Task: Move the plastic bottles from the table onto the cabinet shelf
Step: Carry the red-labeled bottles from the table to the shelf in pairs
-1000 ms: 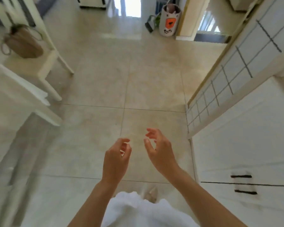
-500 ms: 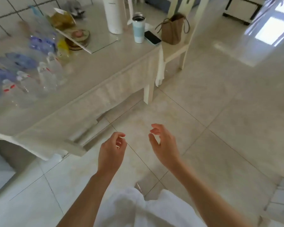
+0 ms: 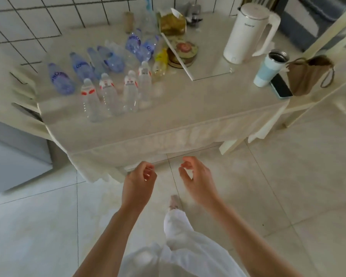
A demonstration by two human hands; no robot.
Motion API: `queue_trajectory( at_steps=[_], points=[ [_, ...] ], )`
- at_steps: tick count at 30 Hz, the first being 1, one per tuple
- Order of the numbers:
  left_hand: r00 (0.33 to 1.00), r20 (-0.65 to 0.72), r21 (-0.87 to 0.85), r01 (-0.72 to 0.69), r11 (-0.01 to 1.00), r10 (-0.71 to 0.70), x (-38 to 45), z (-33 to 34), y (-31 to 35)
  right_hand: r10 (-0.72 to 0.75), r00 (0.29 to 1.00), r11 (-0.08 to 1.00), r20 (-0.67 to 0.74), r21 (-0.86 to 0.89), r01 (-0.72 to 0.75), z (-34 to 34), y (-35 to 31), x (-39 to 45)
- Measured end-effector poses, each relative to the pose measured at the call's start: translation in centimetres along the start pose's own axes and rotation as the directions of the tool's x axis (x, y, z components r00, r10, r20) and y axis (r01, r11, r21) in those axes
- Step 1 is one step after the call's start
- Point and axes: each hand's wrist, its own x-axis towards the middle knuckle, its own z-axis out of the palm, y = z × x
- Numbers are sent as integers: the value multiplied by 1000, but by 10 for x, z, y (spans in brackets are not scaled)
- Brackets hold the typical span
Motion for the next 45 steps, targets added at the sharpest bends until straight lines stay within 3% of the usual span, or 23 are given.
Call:
queue_trajectory(
  at_steps=[8,18,24,29,37,41,45],
  points=[
    [987,-94,-28,128,991,-130,115,-24,20,-116,971,992,211,-26,124,2,-45,136],
    [947,-249,3,208,978,-201,249,-81,2,-140,961,988,240,-24,150,37,-113,278],
    [922,-256,32,307,951,-289,327,-116,-38,67,986,997,155,-53,-60,71,-131,362],
    [844,-200,50,516,855,-498,367,-127,-76,265,960,959,92,-134,-252,96,-119,417],
    [754,-81,-39,651,758,-652,402,-120,-94,518,839,853,167,-174,-491,122,-104,465],
    [725,-51,-14,687,727,-686,411,-119,-96,578,791,814,199,-200,-545,129,-100,477],
    [691,-34,16,723,691,-722,419,-117,-96,619,735,781,278,-114,-614,125,-97,484]
  ],
)
